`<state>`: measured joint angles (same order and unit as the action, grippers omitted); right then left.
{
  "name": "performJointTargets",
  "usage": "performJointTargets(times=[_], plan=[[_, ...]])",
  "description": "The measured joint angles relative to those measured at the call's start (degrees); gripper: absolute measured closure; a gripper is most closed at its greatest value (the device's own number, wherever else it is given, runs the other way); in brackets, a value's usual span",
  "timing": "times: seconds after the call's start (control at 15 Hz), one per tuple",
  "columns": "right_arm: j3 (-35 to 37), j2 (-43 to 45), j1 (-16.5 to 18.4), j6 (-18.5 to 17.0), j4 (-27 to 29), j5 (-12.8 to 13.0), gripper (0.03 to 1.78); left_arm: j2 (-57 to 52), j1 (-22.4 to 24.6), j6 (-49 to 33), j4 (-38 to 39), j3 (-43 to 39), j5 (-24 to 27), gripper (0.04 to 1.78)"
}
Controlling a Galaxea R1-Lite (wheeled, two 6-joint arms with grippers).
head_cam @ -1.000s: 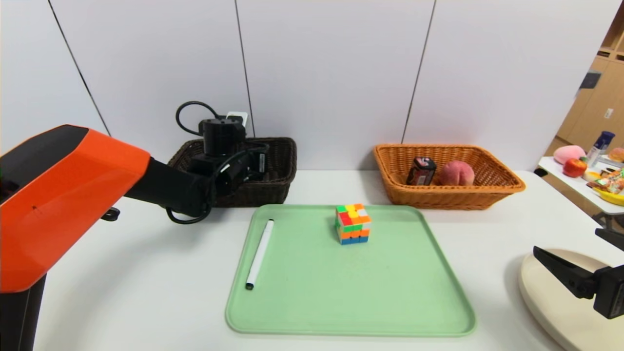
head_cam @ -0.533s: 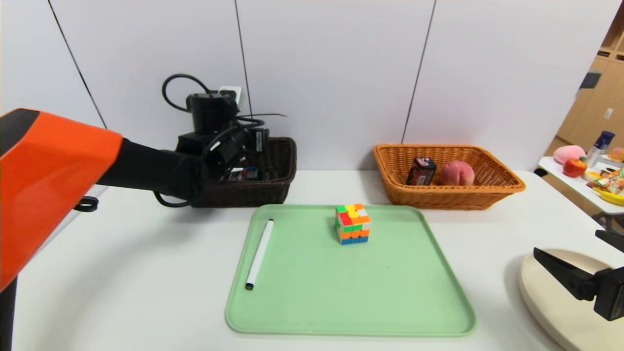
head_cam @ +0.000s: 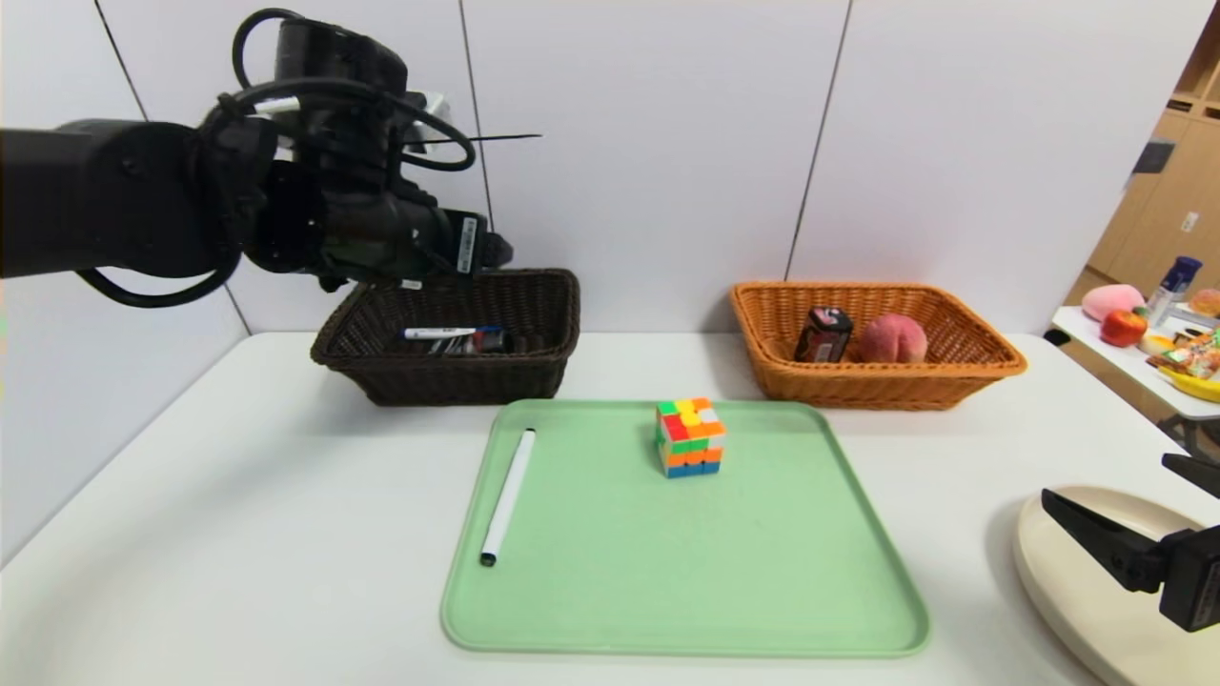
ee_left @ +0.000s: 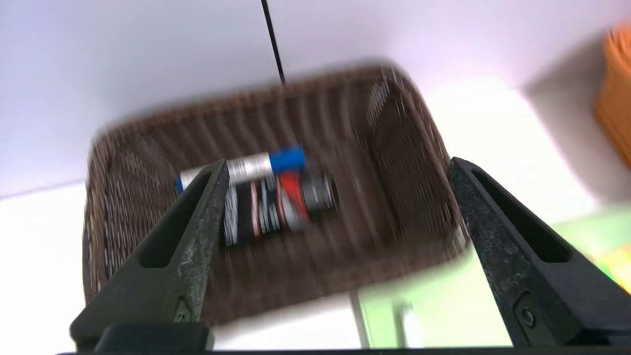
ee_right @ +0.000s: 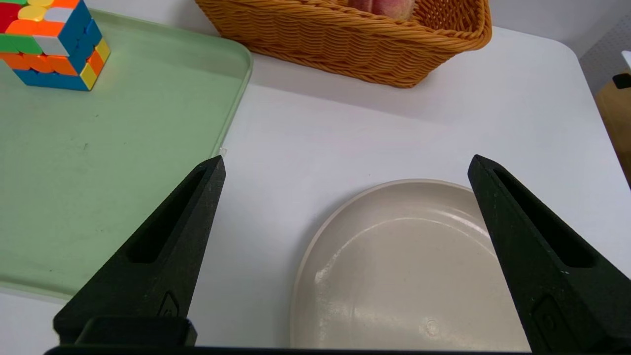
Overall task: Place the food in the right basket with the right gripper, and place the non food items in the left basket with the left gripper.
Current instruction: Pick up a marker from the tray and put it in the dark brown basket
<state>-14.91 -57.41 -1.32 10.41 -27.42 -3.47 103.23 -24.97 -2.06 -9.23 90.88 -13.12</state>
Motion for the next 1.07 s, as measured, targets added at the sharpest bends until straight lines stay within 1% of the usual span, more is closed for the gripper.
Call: performJointTargets(times=[0.07,0.13,0.27,0.4,0.6,0.87,1.07], plan=[[0.04,0.0,0.0,0.04,0.02,0.0,0.11,-1.13,-0.55,-1.13,-4.72,-0.11,0.02,0.23],[0.13,0.02,0.0,0.04,0.0,0.0,0.11,-1.91,-0.96,-2.1,-7.85,-0.67,0.09,0.21],[0.3,0.11,0.0,0.06,-0.02,0.01,0.11,-2.9,-1.9,-2.73,-10.83,-2.38,0.13,0.19],[0.39,0.2,-0.02,0.13,-0.02,0.0,0.11,-3.29,-2.6,-2.95,-11.22,-4.06,0.41,0.18],[0.48,0.27,-0.06,0.17,-0.02,0.0,0.11,-3.36,-4.39,-4.8,-11.3,-8.78,1.62,0.16],[0.77,0.44,-0.11,0.22,-0.06,0.01,0.11,-2.77,-6.92,-7.14,-11.06,-15.2,1.66,0.15],[1.11,0.82,-0.57,0.06,0.02,0.0,0.11,-1.46,-7.67,-8.24,-10.86,-17.37,1.63,0.14]])
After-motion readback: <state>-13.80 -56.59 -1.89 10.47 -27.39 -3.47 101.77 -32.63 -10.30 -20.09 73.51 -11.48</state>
